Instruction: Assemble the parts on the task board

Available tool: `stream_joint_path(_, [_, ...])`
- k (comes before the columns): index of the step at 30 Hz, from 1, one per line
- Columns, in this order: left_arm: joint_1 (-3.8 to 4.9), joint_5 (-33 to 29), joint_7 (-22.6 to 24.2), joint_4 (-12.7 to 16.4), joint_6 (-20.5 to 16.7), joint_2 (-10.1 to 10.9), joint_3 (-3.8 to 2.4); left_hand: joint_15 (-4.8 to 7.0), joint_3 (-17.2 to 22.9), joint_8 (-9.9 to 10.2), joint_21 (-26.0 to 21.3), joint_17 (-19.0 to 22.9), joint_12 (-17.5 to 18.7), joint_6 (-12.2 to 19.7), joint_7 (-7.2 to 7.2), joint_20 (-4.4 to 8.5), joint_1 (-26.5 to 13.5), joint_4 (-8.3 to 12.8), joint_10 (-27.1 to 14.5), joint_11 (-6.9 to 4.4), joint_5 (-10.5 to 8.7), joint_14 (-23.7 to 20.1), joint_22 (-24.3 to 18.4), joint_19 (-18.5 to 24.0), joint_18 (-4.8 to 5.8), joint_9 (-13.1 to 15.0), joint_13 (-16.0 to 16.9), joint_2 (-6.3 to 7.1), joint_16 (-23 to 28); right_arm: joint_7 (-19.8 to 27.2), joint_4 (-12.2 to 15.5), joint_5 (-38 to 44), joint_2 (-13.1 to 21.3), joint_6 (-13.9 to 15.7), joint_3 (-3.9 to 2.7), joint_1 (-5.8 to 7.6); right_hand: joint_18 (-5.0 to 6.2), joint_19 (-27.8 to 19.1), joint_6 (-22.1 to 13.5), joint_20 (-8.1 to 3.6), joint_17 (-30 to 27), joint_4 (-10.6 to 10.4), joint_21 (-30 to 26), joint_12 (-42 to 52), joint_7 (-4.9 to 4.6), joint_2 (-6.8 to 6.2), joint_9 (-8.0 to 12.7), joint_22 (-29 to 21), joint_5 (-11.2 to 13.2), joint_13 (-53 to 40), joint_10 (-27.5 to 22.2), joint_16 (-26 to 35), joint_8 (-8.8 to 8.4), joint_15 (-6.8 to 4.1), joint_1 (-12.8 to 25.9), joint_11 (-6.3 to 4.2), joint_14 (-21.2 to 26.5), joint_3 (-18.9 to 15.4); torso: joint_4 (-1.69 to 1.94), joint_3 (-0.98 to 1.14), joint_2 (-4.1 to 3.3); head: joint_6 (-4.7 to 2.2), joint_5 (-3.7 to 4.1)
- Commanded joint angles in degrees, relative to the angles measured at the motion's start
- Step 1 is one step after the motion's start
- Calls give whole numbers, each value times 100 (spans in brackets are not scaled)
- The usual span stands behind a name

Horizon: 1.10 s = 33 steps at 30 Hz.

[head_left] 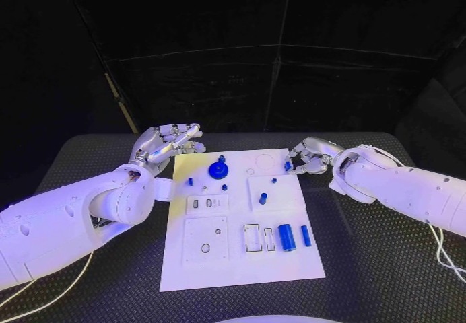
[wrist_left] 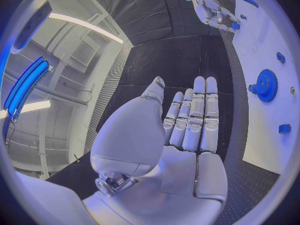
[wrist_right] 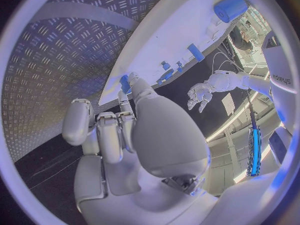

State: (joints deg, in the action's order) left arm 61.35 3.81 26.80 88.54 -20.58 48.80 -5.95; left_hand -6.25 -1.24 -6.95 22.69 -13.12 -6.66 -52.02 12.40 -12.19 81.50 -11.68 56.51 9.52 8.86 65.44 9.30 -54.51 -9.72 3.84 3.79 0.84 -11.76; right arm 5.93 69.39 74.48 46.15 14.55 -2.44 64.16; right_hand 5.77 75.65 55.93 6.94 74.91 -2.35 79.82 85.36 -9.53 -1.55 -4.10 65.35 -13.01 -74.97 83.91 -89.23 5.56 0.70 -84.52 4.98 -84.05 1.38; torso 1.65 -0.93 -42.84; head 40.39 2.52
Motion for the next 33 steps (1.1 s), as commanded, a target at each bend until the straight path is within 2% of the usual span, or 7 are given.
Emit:
stream_joint_path(1, [7, 23, 32, 3, 64, -9, -5, -13, 0, 35, -20, -8, 19, -11, 18, -28, 76, 31, -2, 15, -22, -23, -6, 22, -69, -2, -4, 0, 29, -26, 0, 83, -15, -63, -3, 8, -89, 18, 66, -30, 1281, 21, 22, 25, 19, 74, -3, 7, 25, -956, 224, -11, 33, -34, 4, -53, -546, 27, -1, -1, -1, 1, 2])
stream_joint_path(12, [7, 23, 28, 3, 67, -9, -5, -13, 0, 35, -20, -8, 19, -11, 18, -28, 76, 31, -2, 15, -22, -23, -6, 22, -69, -2, -4, 0, 29, -72, -23, 85, -48, -40, -3, 7, -96, 44, 264, -64, 1302, -10, 41, 55, 82, 171, -8, 48, 29, -994, 257, -17, 84, -77, 106, -105, -551, 98, -2, 0, 0, 10, 1])
stream_joint_path(25, [7, 23, 9, -1, 70, -9, -5, -12, -8, 45, -26, -19, 30, -17, 19, -29, 89, 49, 5, 15, -23, -20, -13, 25, -71, -2, -5, -9, 49, -183, -34, 85, -91, 6, -3, 6, -97, 39, 130, -76, 1292, -1, 35, -6, 50, 92, 36, 37, 60, -923, 207, -13, -34, -74, 194, -88, -549, 88, -1, -1, 1, 21, 8])
stream_joint_path(33, [7, 23, -3, -3, 75, -10, -5, -12, -8, 45, -26, -19, 30, -17, 19, -29, 89, 49, 5, 15, -23, -20, -13, 25, -71, -2, -5, -9, 49, -212, -36, 85, -111, 3, -3, 5, -96, 37, 115, -72, 1293, 5, 33, -4, 44, 86, 36, 33, 62, -927, 209, -14, -49, -68, 200, -82, -549, 94, 1, 0, 1, 22, 10])
